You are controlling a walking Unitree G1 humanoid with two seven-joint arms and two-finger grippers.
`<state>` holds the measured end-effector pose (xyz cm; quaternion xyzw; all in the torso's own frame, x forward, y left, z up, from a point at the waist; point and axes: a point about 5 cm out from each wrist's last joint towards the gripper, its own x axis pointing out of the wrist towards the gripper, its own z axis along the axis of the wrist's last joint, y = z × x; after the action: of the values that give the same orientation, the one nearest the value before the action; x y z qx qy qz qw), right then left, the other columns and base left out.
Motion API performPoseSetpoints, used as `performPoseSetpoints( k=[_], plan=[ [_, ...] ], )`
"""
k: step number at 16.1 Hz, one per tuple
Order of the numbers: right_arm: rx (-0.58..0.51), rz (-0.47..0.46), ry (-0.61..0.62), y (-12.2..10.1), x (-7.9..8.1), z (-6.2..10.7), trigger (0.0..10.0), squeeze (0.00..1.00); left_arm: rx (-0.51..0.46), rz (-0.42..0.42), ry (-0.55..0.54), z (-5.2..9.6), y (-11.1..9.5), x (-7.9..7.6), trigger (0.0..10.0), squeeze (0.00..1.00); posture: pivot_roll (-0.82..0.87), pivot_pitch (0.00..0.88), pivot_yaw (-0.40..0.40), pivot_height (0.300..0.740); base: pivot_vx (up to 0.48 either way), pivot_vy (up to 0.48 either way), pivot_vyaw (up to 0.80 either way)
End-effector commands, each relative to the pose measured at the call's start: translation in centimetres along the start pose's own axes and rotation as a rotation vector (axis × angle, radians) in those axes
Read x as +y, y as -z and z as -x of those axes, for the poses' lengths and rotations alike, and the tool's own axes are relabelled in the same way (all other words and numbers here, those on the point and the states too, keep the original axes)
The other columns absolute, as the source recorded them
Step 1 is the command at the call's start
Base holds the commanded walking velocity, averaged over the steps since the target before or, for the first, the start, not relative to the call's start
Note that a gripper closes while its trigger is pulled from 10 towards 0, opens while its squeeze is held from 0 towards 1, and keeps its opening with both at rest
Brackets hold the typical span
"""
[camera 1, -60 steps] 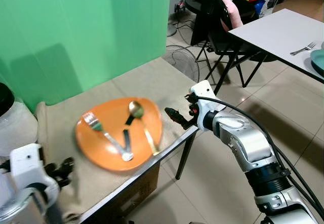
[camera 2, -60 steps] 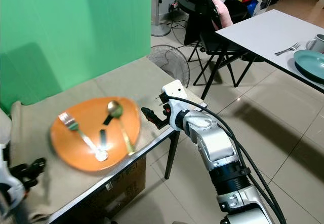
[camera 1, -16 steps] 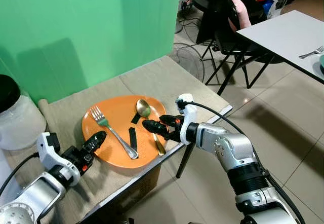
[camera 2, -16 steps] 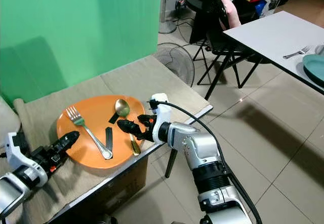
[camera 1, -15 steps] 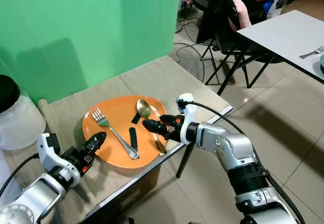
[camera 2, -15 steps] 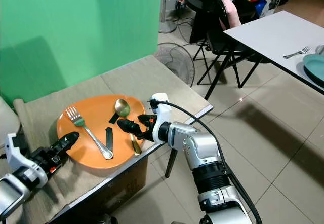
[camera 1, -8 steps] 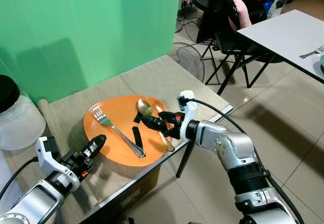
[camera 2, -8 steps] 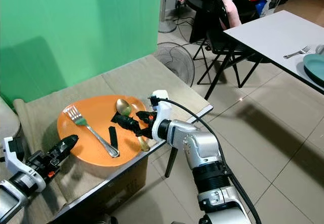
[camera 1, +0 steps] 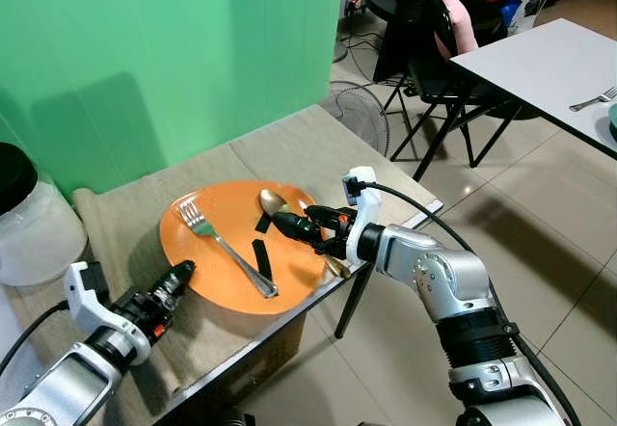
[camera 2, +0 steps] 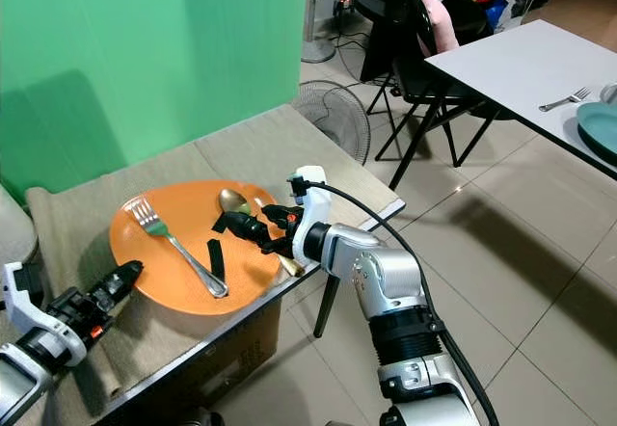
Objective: Setting the table
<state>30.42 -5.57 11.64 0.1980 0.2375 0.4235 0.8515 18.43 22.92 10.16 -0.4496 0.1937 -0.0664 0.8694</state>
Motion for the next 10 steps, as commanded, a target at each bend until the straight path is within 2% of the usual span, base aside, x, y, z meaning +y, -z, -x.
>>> performPoseSetpoints(
  k=[1,8,10],
  plan=[
    [-0.016,0.017,0.000,-0.6,0.2,0.1,10.0,0.00,-0.045,0.002,-0.026,-0.1,-0.6,0.2,0.0,0.00,-0.04,0.010,-0.051,0.740,0.000,0.000,0.00],
    [-0.041,0.024,0.006,-1.4,0.2,0.0,10.0,0.00,-0.141,0.047,-0.009,-0.3,-2.1,-0.3,0.0,0.00,-0.03,0.009,-0.052,0.740,0.000,0.000,0.00],
    [-0.052,0.028,0.012,-1.7,0.2,-0.1,10.0,0.00,-0.174,0.065,-0.059,-0.7,-2.7,0.1,0.0,0.00,-0.03,0.010,-0.053,0.740,0.000,0.000,0.00]
  ],
)
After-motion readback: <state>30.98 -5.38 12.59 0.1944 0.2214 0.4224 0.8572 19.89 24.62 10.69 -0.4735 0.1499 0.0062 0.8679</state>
